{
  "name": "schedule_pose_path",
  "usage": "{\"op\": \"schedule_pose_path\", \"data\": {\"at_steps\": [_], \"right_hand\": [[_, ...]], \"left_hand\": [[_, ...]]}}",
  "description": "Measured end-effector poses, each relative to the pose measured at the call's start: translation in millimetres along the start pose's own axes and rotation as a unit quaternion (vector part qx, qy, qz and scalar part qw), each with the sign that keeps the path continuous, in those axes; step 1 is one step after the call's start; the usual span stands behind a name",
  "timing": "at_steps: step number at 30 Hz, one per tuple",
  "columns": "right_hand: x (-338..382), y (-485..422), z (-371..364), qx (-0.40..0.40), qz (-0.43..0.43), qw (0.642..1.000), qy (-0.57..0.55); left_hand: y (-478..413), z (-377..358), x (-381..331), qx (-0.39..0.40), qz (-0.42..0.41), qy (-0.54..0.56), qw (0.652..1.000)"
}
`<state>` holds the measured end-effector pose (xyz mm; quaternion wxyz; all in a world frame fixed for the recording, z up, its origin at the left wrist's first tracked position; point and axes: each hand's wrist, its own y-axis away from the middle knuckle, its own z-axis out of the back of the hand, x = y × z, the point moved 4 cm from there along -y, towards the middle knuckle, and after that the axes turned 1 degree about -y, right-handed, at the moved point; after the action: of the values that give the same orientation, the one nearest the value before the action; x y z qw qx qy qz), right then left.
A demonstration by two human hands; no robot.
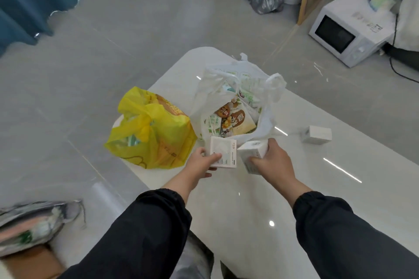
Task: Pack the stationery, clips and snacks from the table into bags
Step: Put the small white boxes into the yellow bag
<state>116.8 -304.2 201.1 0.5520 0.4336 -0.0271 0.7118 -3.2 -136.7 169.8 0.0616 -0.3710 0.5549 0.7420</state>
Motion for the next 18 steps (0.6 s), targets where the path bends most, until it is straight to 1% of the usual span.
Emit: {"op": "schedule_pose_path", "data": {"at_steps": [3, 7, 9, 12, 14, 15, 16, 18], "right_hand": [[39.3, -1.4, -24.8, 0.016, 0.025, 1.0, -0.005], [84.9, -3.9, -67.3, 0.055, 0.037, 0.998, -0.017], [107.1, -7.9, -89.5, 0.075, 0.044, 0.996, -0.013], [144.2, -14.0, -115.8, 0.099, 0.028, 0.993, -0.059], [170.4, -19.9, -128.8, 0.121, 0.019, 0.988, -0.089], [181.5, -23.3, -134.6, 0.131, 0.012, 0.986, -0.103], [190.8, -27.8, -140.4, 0.139, 0.003, 0.984, -0.115], [204.3, -37.4, -150.3, 0.138, -0.02, 0.981, -0.138]], "left_hand": [[5.3, 38.1, 4.5, -0.033, -0.005, 0.044, 0.998], [15.0, 97.7, 9.0, -0.077, -0.024, 0.09, 0.993], [19.8, 134.7, 9.9, -0.102, -0.038, 0.077, 0.991], [21.6, 195.0, 6.8, -0.136, -0.092, 0.028, 0.986], [15.3, 232.6, 1.9, -0.126, -0.126, -0.026, 0.984], [8.8, 248.8, -2.0, -0.116, -0.137, -0.087, 0.98], [0.0, 261.6, -6.4, -0.098, -0.148, -0.167, 0.97], [-21.4, 274.3, -15.9, -0.044, -0.167, -0.317, 0.933]]}}
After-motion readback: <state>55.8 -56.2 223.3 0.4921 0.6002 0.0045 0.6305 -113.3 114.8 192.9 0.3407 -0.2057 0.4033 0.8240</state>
